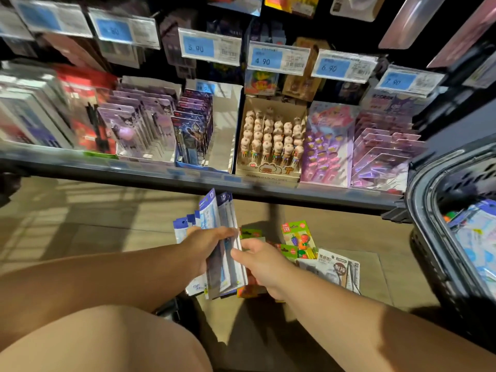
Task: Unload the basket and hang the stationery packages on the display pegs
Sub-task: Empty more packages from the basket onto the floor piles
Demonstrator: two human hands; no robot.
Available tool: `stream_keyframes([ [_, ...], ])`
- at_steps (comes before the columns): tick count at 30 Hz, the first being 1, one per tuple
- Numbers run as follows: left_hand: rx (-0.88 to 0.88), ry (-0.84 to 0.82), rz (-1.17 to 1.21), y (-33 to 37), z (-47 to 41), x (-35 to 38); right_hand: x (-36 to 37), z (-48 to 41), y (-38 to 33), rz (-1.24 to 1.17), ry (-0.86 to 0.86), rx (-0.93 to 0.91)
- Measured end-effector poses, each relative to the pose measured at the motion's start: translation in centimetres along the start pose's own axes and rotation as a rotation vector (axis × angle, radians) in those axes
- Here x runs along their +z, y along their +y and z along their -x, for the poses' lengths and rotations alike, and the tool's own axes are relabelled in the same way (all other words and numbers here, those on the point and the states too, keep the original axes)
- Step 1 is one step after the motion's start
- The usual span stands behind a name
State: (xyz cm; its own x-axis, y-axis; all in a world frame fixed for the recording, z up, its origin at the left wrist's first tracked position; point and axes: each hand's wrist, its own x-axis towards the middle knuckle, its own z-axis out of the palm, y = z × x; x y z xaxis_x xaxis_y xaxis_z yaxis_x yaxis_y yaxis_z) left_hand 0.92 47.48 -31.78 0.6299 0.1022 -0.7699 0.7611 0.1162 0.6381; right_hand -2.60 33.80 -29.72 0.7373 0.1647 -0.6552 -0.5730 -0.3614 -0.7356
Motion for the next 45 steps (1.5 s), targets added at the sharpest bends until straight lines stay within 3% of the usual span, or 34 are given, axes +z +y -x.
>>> stream_keyframes([
  [6,0.005,0.171,-0.113,0.5,-0.9,-1.6,-0.5,-1.2,-1.5,0.205,-0.026,0.052],
  [8,-0.029,0.167,-0.193,0.5,-1.2,-1.8,-1.1,-1.1,-1.5,0.19,0.027,0.067],
  [14,0.086,0.0,-0.38,1.6,-0.1,0.7,-3.6,0.7,-1.8,-0.052,0.212,-0.031],
  [20,0.367,-0.088,-0.617,6.3,3.1,7.0,-9.5,3.2,-3.0,-0.136,0.514,-0.219],
  [26,0.644,-0.201,-0.888,10.1,8.0,17.1,-18.6,8.0,-3.4,-0.042,0.818,-0.365],
  [30,0.732,-0.258,-0.922,9.9,11.2,24.9,-24.5,11.5,-2.3,-0.049,1.071,-0.42],
  [35,0.621,-0.297,-0.852,6.0,12.4,32.1,-30.2,13.7,2.1,-0.074,1.174,-0.301],
  [41,0.824,-0.134,-0.903,2.5,11.0,33.2,-36.5,14.1,8.6,0.085,1.202,0.056],
  [45,0.764,-0.334,-0.69,2.5,8.4,33.2,-38.5,12.7,11.8,-0.111,1.176,0.083],
])
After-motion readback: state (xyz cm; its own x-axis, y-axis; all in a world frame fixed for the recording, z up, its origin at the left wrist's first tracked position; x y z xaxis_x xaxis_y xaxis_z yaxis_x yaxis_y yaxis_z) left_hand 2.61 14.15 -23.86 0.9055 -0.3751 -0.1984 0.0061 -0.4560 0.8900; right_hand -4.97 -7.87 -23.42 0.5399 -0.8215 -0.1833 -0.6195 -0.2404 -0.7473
